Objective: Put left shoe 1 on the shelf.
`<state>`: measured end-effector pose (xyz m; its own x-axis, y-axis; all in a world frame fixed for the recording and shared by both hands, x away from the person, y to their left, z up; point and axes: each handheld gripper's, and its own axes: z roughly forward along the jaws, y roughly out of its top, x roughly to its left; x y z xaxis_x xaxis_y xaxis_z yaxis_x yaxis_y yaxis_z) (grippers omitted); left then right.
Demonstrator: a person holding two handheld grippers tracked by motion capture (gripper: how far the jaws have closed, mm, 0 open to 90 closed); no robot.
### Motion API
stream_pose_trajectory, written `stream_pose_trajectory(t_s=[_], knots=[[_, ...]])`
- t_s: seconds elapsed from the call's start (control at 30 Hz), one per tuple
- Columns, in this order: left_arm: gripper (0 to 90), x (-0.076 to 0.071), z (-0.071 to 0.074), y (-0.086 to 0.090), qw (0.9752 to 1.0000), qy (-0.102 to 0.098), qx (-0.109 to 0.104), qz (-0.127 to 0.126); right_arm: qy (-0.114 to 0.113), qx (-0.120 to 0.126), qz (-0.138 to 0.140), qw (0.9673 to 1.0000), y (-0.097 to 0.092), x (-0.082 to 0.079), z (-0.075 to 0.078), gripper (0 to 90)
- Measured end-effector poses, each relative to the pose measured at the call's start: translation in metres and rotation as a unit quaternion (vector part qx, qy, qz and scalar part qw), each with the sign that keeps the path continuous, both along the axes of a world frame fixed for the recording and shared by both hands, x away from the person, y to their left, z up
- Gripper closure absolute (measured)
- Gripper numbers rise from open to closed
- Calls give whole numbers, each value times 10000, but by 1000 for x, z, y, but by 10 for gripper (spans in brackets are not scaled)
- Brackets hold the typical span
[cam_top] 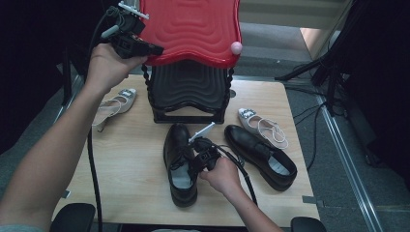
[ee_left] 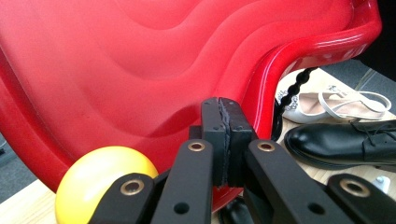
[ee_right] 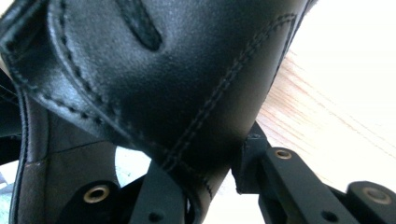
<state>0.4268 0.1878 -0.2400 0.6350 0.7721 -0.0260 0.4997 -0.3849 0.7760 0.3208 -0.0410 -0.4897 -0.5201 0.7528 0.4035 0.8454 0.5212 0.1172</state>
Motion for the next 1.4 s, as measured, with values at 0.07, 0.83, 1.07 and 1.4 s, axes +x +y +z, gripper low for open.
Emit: stream_pose_trajectory(t_s=[0.07, 0.83, 1.07, 1.4], knots=[[900, 0, 0, 0, 10000, -13, 10, 3, -19, -54, 4, 10000, 2, -1, 1, 797], [900, 0, 0, -1, 10000, -25, 74, 45, -134, 472, -181, 9986, -8, 2, 12, 875], [900, 0, 0, -2, 9999, -7, 76, 82, -306, 691, -268, 9968, -13, 4, 33, 875], [900, 0, 1, -2, 9999, 32, 100, 91, -686, 906, -381, 9928, -20, 11, 64, 879]])
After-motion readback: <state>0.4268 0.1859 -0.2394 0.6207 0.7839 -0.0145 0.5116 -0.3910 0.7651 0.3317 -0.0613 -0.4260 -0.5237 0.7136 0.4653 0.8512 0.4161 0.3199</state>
